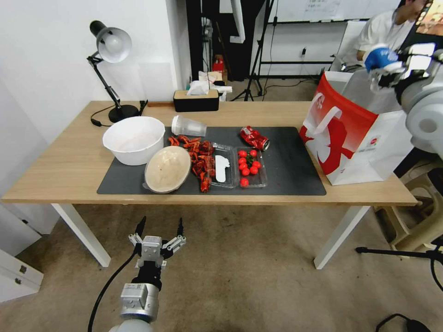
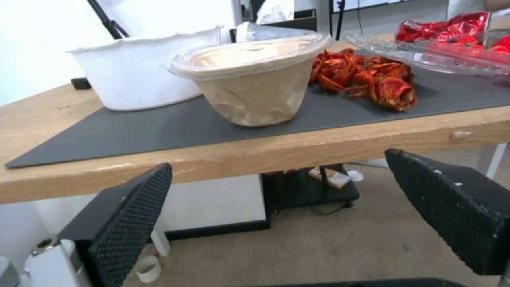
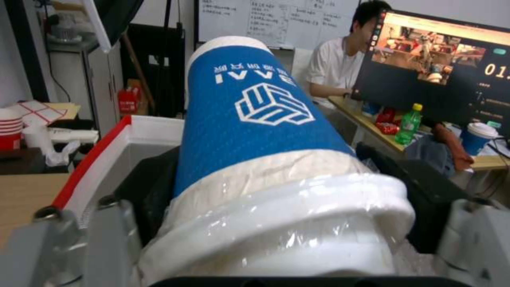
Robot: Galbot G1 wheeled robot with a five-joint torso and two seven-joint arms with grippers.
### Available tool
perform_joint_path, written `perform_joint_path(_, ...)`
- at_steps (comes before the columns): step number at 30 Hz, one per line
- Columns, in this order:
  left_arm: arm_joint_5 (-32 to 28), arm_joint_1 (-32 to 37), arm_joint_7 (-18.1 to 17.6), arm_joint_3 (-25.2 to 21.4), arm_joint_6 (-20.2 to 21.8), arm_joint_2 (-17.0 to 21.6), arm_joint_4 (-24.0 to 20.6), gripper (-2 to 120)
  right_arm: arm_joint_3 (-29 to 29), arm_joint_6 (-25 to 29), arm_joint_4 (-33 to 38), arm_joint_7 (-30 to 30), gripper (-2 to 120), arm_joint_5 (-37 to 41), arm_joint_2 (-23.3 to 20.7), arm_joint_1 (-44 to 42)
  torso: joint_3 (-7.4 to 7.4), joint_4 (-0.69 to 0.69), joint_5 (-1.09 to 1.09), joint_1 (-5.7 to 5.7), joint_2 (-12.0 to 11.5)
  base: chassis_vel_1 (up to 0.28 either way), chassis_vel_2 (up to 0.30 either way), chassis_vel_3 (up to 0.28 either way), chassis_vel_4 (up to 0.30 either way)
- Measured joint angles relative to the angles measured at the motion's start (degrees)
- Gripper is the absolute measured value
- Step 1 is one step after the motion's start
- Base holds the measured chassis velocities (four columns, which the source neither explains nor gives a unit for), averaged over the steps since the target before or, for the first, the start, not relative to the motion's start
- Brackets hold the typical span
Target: Pick up the trash from the table and place it into the takeout bag.
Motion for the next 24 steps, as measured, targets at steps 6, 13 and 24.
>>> perform_joint_path(6,-0.7,-0.2,0.0,-0.2,0.0,0.3,0.2,100,-0.3,-0.2,0.3,0.7,99,-0.1,0.6,-0.1,0.0,0.0,-0.02,0.0,0.0,0.0,0.0,0.0,0.0)
perform_joint_path(13,-1.2,-0.4,0.0,-0.5,0.0,1.0,0.0,100,-0.3,-0.4,1.4,1.1,100,-0.1,0.8,-0.9,0.0,-0.01,-0.01,0.0,0.0,0.0,0.0,0.0,0.0)
perform_joint_path(24,-1.6,-0.6,0.0,-0.4,0.1,1.2,-0.1,100,-0.1,0.3,4.5,1.0,100,-0.1,0.5,-1.9,0.0,0.0,-0.01,0.0,0.0,0.0,0.0,0.0,0.0)
